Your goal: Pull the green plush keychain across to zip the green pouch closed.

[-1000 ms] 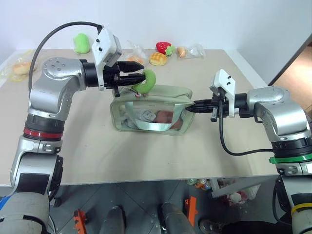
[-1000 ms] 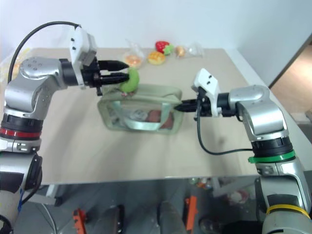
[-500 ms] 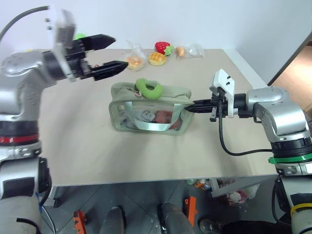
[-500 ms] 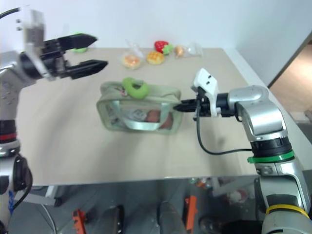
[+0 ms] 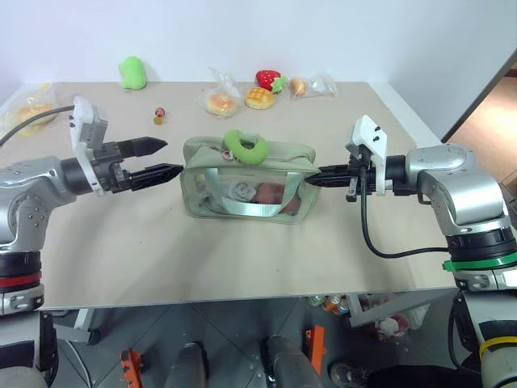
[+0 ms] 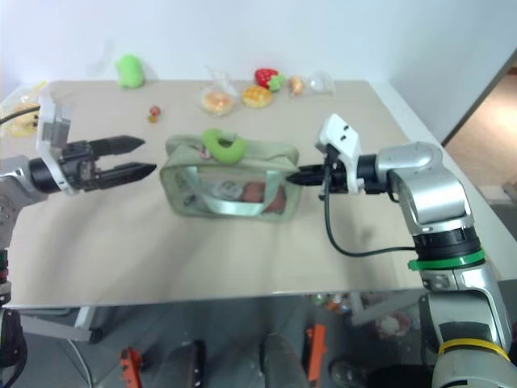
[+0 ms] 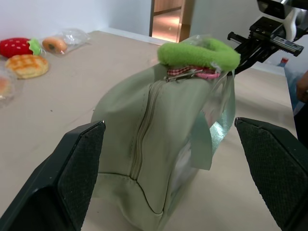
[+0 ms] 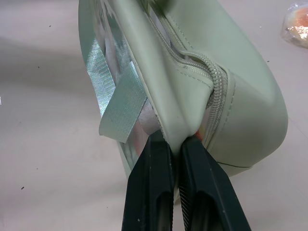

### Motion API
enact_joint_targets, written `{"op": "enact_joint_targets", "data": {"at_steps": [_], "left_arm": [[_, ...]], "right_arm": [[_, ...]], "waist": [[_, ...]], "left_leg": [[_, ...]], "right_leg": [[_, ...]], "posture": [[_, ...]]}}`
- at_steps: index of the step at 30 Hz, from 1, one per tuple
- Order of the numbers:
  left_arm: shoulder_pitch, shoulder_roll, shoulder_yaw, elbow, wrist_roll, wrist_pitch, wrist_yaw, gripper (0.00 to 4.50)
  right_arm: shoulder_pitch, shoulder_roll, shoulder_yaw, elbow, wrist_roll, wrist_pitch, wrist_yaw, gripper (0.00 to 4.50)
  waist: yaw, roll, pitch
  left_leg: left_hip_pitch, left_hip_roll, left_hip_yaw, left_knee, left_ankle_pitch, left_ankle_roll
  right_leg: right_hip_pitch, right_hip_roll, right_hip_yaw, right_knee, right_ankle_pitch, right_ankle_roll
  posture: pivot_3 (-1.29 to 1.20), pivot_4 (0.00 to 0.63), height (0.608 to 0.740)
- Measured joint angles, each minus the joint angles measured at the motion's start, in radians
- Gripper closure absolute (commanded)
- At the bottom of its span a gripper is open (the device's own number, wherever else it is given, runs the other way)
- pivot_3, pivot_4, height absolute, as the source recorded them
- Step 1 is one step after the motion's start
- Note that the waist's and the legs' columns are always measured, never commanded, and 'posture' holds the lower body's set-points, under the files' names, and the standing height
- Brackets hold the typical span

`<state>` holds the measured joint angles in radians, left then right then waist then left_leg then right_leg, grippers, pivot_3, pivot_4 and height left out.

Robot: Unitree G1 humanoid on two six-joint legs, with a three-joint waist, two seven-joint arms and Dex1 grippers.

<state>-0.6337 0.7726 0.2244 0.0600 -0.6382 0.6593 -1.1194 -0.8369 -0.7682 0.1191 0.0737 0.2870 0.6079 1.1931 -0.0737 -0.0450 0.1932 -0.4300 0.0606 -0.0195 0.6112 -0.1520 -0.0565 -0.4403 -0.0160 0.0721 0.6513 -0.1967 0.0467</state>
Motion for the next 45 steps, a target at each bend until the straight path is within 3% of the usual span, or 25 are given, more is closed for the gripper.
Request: {"op": "enact_joint_targets", "data": {"at_steps": [5,6,15,18,26,38,45], "left_arm": [[0.022,-0.030,-0.049,0.005,0.009,0.000,0.001,0.03],[0.026,-0.034,-0.061,0.010,0.013,-0.001,0.001,0.57],[0.022,-0.070,-0.092,0.071,0.050,-0.025,0.003,3.63],[0.013,-0.078,-0.095,0.070,0.049,-0.024,0.003,4.41],[0.013,-0.078,-0.099,0.058,0.052,-0.020,0.015,4.41],[0.040,-0.088,-0.097,0.007,0.059,-0.026,0.057,4.50],[0.050,-0.089,-0.088,0.003,0.055,-0.026,0.072,4.50]], "right_arm": [[0.000,0.000,0.000,-0.002,0.002,0.004,-0.001,4.50],[0.001,0.000,0.000,-0.004,0.002,0.006,-0.001,4.50],[0.008,-0.004,-0.001,-0.023,0.003,0.016,-0.010,4.50],[0.009,-0.005,-0.001,-0.024,0.004,0.019,-0.013,4.50],[0.009,-0.006,-0.001,-0.023,0.004,0.020,-0.013,4.50],[0.010,-0.006,-0.064,-0.040,0.130,0.070,0.031,0.38],[-0.085,0.003,-0.164,-0.018,0.211,0.047,0.024,0.38]], "waist": [[0.000,0.000,0.000],[0.000,0.000,0.000],[0.001,0.000,0.000],[0.001,0.000,0.000],[0.001,0.000,0.000],[0.003,0.000,0.000],[0.001,0.000,0.000]], "left_leg": [[0.000,0.000,0.000,0.000,0.000,0.000],[0.000,0.000,0.000,0.000,0.000,0.000],[0.000,0.000,0.000,0.000,0.000,0.000],[0.000,0.000,0.000,0.000,0.000,0.000],[0.000,0.000,0.000,0.000,0.000,0.000],[-0.001,0.000,0.000,0.000,0.000,0.000],[0.000,0.000,0.000,0.000,0.000,0.000]], "right_leg": [[0.000,0.000,0.000,0.000,0.000,0.000],[0.000,0.000,0.000,0.000,0.000,0.000],[0.000,0.000,0.000,0.000,0.000,0.000],[0.000,0.000,0.000,0.000,0.000,0.000],[0.000,0.000,0.000,0.000,0.000,0.000],[0.000,0.000,0.000,0.000,0.000,0.001],[0.000,0.000,0.000,0.000,0.001,0.000]], "posture": [[0.00,0.150,0.740],[0.00,0.150,0.740],[0.00,0.150,0.740],[0.00,0.150,0.740],[0.00,0.150,0.740],[0.00,0.150,0.740],[0.00,0.150,0.740]]}}
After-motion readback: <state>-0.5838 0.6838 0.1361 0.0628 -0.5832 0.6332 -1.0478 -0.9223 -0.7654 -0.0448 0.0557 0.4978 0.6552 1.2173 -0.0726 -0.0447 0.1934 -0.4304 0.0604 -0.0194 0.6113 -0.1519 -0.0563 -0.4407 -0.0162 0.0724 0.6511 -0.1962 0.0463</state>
